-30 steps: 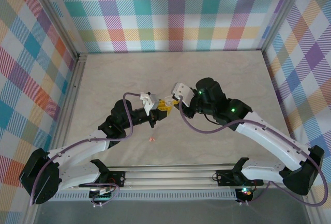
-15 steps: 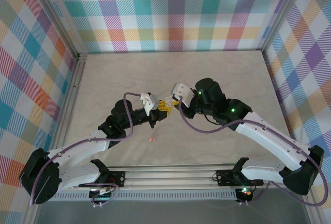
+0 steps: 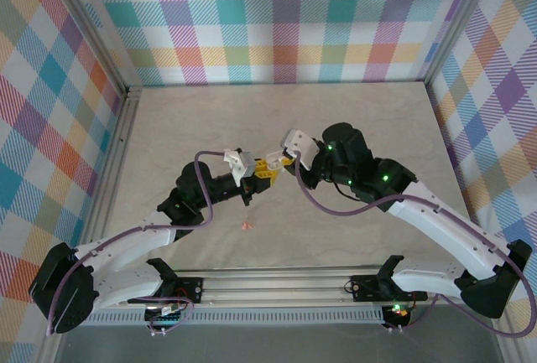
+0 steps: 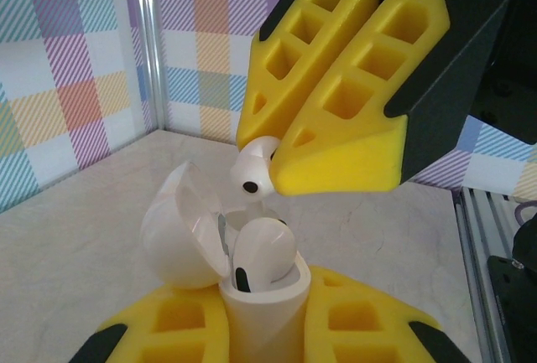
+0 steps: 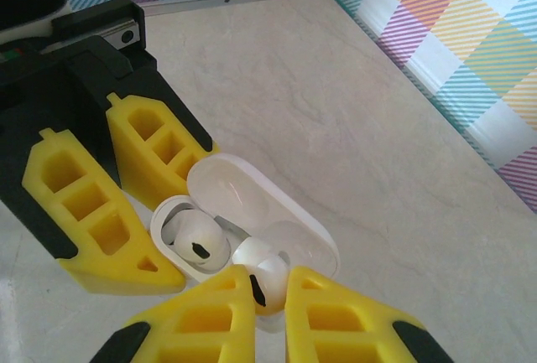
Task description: Insert wireless bluetooth earbuds into charging case
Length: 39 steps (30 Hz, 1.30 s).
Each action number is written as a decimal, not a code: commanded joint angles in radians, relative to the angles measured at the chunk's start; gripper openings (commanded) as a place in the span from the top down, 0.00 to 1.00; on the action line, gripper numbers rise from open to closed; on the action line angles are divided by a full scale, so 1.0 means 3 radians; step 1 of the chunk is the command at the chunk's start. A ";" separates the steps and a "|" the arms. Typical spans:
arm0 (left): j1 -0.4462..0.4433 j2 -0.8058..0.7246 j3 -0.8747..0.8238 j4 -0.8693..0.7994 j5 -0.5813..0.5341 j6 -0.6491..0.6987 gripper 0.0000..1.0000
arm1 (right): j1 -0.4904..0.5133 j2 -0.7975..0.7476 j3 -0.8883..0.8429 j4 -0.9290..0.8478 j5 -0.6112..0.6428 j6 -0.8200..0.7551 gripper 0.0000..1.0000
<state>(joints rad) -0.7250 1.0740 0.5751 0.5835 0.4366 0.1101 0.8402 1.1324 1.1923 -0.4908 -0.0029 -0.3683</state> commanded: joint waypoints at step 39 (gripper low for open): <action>-0.0078 -0.0225 -0.0123 0.0330 -0.0011 0.0528 1.00 | -0.0009 -0.0288 -0.0198 0.0319 -0.0116 0.0124 0.89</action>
<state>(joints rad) -0.7395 1.0252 0.5087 0.6827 0.4255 0.2382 0.8391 1.0397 1.1484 -0.4351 -0.0113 -0.3443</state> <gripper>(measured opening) 0.161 0.117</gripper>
